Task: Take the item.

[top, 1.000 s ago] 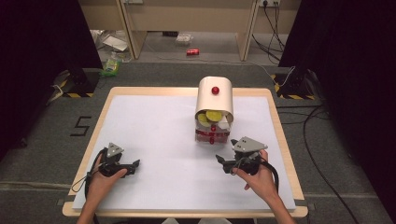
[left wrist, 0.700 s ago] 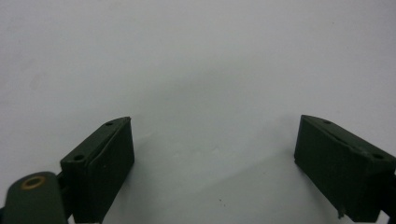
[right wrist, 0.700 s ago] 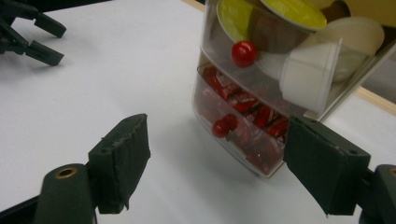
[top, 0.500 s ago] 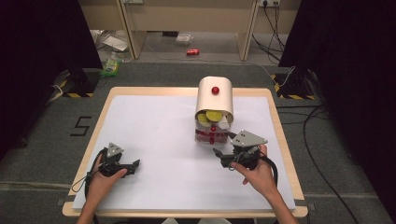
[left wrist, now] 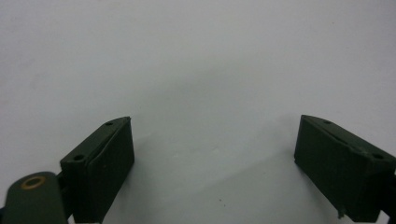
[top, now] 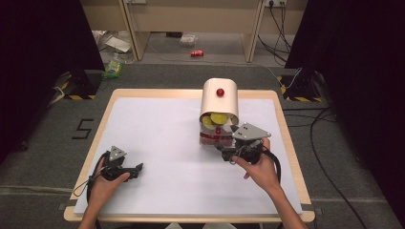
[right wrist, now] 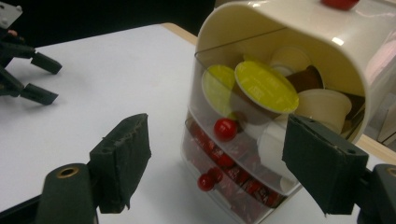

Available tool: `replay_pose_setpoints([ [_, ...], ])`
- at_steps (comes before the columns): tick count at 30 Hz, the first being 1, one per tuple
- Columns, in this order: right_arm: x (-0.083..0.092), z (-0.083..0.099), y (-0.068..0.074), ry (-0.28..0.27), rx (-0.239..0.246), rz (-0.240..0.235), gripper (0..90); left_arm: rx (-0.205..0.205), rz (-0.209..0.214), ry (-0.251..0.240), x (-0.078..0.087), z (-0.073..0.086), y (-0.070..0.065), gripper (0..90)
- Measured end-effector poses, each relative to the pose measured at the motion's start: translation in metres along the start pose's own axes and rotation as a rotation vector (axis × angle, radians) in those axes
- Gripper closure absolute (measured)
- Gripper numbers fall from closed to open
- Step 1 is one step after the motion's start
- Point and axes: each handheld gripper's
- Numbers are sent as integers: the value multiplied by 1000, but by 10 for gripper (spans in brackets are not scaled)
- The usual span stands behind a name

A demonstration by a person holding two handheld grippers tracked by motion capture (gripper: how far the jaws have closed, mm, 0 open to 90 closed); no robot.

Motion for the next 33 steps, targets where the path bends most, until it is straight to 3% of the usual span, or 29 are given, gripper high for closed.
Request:
replay_pose_setpoints([
  [7,-10,-10,-4,-12,-6,12,238,0,0,-1,0,0,0,115],
  [20,-35,-13,-10,27,-6,32,246,0,1,-1,0,0,0,115],
  [33,-34,-11,-10,51,-11,19,252,-2,-1,1,0,0,0,115],
])
Point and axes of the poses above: each handheld gripper's, and its own axes: x roughly backward along the jaws, z roughly out of its underside, y roughly to its left, and after that the axes turned 10 degrees about -x, right-handed
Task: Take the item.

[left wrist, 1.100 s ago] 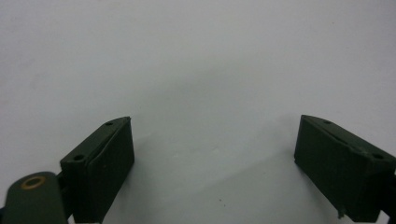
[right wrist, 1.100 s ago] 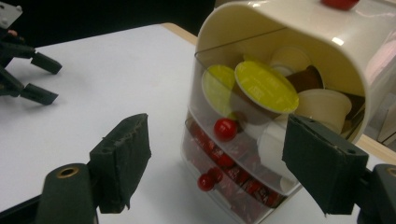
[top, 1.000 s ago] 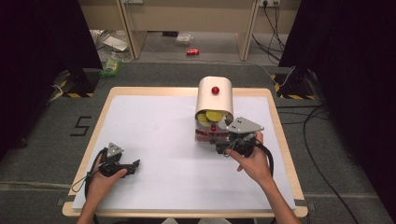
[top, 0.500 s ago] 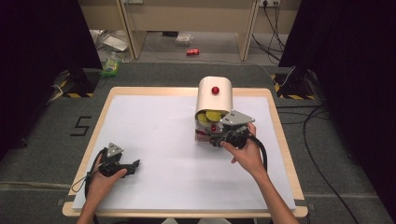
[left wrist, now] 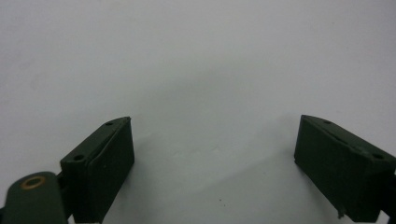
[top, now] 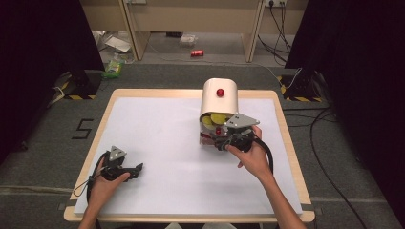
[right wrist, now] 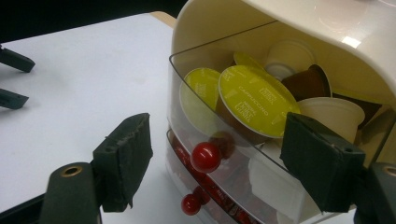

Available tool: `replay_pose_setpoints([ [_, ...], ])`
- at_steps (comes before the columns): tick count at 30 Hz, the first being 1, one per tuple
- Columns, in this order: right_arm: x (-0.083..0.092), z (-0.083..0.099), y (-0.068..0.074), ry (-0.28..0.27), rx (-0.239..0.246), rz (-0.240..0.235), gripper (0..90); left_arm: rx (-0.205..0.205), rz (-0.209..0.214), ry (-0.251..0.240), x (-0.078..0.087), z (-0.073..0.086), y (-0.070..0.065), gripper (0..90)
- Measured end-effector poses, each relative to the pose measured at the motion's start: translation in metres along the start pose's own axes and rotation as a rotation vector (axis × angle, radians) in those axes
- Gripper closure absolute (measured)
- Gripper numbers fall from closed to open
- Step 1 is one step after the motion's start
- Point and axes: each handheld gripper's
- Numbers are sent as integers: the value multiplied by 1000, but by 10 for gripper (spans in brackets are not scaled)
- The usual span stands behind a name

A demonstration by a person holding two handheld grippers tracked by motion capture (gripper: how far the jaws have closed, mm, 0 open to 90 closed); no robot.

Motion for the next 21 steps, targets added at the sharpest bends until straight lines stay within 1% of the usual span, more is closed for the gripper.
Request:
replay_pose_setpoints([
  [3,4,-1,2,4,0,-9,254,2,1,-2,0,0,0,115],
  [6,8,-1,4,14,22,-6,262,0,0,-1,0,0,0,115],
  [13,13,2,6,18,23,-24,269,0,0,-1,0,0,0,115],
  [18,18,5,8,19,27,-44,271,-11,-12,-4,1,0,-2,116],
  [21,21,7,10,22,27,-48,278,-5,-8,-5,0,0,-1,116],
])
Point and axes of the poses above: each handheld gripper's, and its own axes: x roughly backward along the jaws, z roughly out of its underside, y roughly to its left, and after that the axes turned 10 degrees about -x, right-handed
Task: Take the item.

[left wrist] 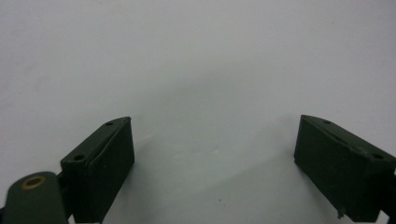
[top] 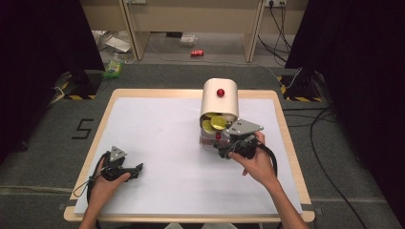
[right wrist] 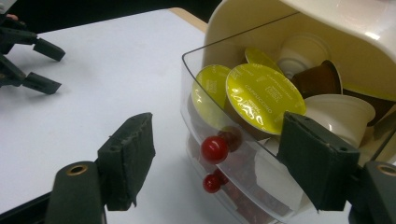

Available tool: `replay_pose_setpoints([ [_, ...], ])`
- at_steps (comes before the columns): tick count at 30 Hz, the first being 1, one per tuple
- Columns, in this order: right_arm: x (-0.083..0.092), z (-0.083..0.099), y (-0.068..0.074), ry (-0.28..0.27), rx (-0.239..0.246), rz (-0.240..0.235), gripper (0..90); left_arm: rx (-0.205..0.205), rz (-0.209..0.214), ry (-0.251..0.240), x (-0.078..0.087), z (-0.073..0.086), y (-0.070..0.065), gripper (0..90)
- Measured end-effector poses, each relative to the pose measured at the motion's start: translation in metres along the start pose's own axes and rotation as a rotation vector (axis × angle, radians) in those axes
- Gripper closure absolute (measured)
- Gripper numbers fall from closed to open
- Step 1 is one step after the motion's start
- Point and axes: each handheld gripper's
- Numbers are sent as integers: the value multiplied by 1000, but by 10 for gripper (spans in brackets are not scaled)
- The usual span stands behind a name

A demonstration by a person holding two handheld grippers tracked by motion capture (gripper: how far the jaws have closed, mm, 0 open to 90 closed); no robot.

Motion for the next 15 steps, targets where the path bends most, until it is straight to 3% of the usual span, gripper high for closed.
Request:
replay_pose_setpoints([
  [15,14,10,11,-3,23,0,282,5,9,4,0,0,2,116],
])
Point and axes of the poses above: each handheld gripper's, and its own axes: x roughly backward along the jaws, z roughly out of its underside, y roughly to its left, and after that the axes turned 10 degrees about -x, right-handed
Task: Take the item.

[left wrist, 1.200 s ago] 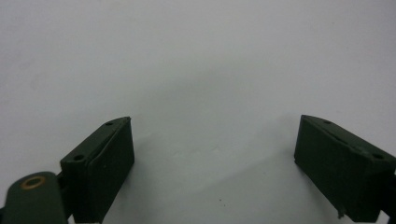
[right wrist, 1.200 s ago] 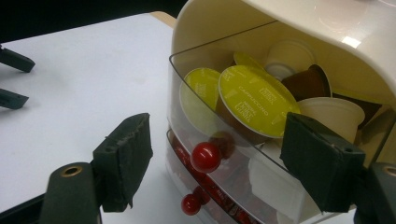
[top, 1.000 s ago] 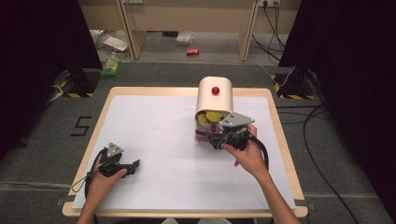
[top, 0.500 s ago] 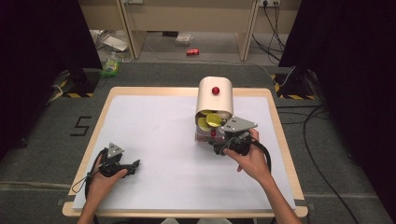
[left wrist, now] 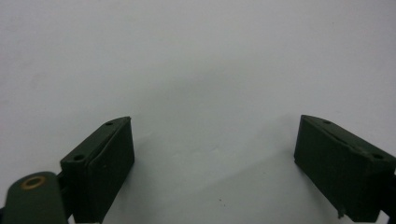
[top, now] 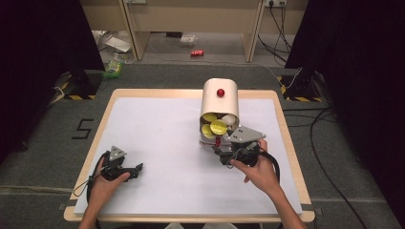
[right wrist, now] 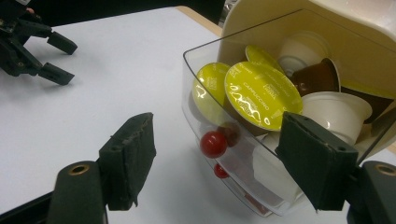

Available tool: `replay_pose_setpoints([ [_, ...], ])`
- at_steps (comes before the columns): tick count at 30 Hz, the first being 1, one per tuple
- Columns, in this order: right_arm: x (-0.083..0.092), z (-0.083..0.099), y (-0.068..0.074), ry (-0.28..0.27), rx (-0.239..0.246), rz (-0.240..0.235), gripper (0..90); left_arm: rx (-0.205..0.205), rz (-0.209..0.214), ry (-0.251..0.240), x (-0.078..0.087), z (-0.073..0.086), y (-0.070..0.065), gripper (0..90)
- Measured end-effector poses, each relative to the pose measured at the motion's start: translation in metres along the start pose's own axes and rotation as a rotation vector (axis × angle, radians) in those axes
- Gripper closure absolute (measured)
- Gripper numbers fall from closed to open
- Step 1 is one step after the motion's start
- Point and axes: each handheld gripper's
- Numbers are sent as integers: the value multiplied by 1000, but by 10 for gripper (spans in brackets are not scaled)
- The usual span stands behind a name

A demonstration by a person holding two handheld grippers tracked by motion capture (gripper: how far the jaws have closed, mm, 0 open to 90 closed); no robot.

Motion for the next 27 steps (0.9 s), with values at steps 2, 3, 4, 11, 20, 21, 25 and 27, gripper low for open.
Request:
replay_pose_setpoints([
  [2,2,1,1,-1,3,0,283,-1,-2,0,0,0,0,116],
  [3,2,2,2,0,5,1,282,-1,-2,0,0,0,0,116],
  [4,3,2,3,3,9,2,282,-1,-2,1,0,0,0,116],
  [11,3,3,4,5,16,3,282,-1,-1,1,0,0,0,116],
  [20,7,6,9,18,25,-7,282,-1,-2,-1,0,0,0,116],
  [21,7,6,9,18,25,-7,282,-2,-2,-1,0,0,0,116],
  [25,9,8,10,18,32,-11,282,-2,-3,-1,0,0,0,116],
  [27,9,8,11,21,33,-13,282,-2,-3,-1,0,0,0,116],
])
Point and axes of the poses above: each handheld gripper's, and its own axes: x roughly backward along the jaws, z roughly out of its underside, y roughly to its left, and after that the axes turned 10 degrees about -x, right-handed
